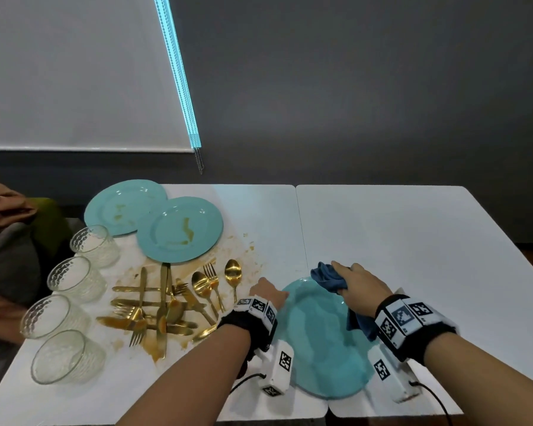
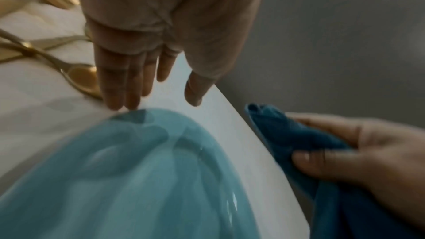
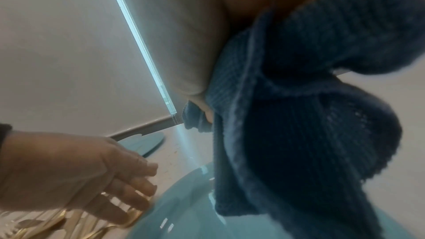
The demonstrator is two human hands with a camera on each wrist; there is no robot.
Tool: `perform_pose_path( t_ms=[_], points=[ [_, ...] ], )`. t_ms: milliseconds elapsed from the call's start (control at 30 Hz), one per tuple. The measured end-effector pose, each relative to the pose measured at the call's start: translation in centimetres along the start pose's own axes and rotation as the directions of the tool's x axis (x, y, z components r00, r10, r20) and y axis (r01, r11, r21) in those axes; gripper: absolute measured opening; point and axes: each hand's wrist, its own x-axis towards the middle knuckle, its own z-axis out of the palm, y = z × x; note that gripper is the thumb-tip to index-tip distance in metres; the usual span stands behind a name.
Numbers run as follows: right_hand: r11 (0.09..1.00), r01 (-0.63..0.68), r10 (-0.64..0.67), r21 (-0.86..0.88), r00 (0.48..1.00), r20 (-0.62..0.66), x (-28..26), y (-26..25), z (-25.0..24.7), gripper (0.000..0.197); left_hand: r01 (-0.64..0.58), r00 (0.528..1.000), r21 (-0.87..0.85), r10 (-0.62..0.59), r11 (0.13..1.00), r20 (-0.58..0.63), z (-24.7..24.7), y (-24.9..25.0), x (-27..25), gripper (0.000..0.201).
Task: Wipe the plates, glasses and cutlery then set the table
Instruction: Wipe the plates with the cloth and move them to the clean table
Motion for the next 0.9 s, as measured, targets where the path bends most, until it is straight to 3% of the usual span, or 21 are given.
perform_pose_path(
  t_ms=[167,333,467,600,633,667,700,733,767,800,900],
  points=[
    [0.995,0.102,-0.102,-0.005,0.995,0.004,2.2,-3.8,-1.2,0.058,-0.032,0.995,-0.203,0.012,0.979,-0.101,-7.0,-2.0,3.0,0.041],
    [0.99,0.141,-0.141,-0.011,0.99,0.012,3.6,-6.5,-1.8,0.05,0.053,0.971,-0.09,-0.072,0.995,-0.228,-12.9,-6.3,5.4,0.031],
    [0.99,0.139,-0.139,-0.001,0.99,0.004,4.3,-8.0,-2.1,0.037,0.028,0.974,0.227,0.024,0.974,-0.224,-16.3,-10.7,7.6,0.045],
    [0.994,0.106,-0.106,0.001,0.994,0.005,4.8,-9.1,-2.4,0.038,0.179,0.946,0.171,-0.121,0.969,-0.302,-17.6,-13.6,9.9,0.036],
    [0.995,0.099,-0.099,0.006,0.995,0.008,4.8,-9.4,-2.5,0.039,0.243,0.953,0.082,-0.222,0.967,-0.207,-19.1,-13.1,8.6,0.036],
    [0.995,0.095,-0.095,0.009,0.995,0.007,4.9,-9.7,-2.6,0.04,0.25,0.955,0.065,-0.235,0.966,-0.183,-20.0,-13.3,8.1,0.036],
    [0.996,0.092,-0.092,0.011,0.996,0.007,4.9,-10.0,-2.8,0.041,0.241,0.952,0.059,-0.224,0.969,-0.21,-20.6,-12.5,8.0,0.031],
    [0.996,0.089,-0.089,0.011,0.996,0.007,5.0,-10.3,-2.9,0.04,0.197,0.941,0.202,-0.127,0.959,-0.314,-20.1,-13.6,9.5,0.028],
    [0.996,0.083,-0.083,0.012,0.996,0.009,5.1,-10.5,-2.9,0.04,0.102,0.968,0.308,-0.023,0.946,-0.251,-20.1,-14.3,9.6,0.031],
    [0.997,0.077,-0.077,0.013,0.997,0.011,5.1,-10.7,-3.0,0.039,0.103,0.982,0.319,-0.046,0.942,-0.182,-20.1,-14.5,9.8,0.033],
    [0.998,0.059,-0.059,0.011,0.998,0.02,5.1,-11.0,-3.1,0.039,0.097,0.979,0.263,-0.044,0.96,-0.199,-20.3,-14.9,10.3,0.035]
  ],
)
